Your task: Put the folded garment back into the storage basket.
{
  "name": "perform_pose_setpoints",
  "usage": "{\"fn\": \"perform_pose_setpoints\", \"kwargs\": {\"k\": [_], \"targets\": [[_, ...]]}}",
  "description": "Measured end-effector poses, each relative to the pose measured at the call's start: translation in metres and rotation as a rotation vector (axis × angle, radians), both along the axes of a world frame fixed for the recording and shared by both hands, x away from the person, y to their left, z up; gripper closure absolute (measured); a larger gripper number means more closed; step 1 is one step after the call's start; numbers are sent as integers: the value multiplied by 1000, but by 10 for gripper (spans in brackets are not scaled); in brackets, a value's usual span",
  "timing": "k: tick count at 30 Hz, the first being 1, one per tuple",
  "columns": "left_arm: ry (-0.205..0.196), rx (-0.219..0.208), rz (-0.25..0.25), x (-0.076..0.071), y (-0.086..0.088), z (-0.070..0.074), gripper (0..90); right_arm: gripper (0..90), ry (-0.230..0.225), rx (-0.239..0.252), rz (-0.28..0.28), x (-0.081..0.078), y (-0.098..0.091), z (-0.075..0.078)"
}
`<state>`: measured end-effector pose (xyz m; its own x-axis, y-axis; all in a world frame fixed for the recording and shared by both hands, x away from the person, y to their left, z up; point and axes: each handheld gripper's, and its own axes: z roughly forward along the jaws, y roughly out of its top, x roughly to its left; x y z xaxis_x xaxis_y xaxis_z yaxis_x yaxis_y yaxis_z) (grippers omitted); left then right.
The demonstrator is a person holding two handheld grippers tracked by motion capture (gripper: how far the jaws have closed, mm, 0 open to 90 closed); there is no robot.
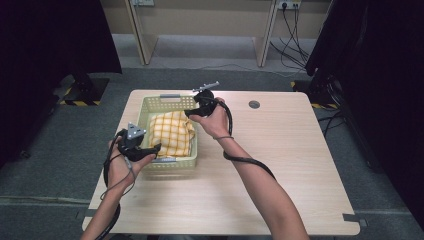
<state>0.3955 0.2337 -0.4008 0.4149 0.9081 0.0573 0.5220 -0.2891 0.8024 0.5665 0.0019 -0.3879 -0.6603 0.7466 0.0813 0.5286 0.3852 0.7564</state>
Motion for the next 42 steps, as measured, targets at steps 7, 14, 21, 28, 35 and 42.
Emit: {"fn": "perform_pose_setpoints", "kwargs": {"k": [7,14,21,28,35,42], "targets": [[-37,-45,-8,-8,0,-4,259,254,-5,28,-17,-9,-22,-3],[-63,-71,-12,-16,1,-9,236,229,-9,31,-32,-18,-43,-7],[-86,-77,-12,-24,2,-13,236,218,-23,24,-44,-28,-59,-9],[-103,-86,-12,-29,1,-15,233,215,-42,27,-58,-38,-73,-11],[-122,-95,-16,-37,2,-15,232,215,-58,27,-68,-48,-89,-12],[-148,-112,-16,-42,5,-19,232,212,-65,23,-71,-59,-102,-14]]}}
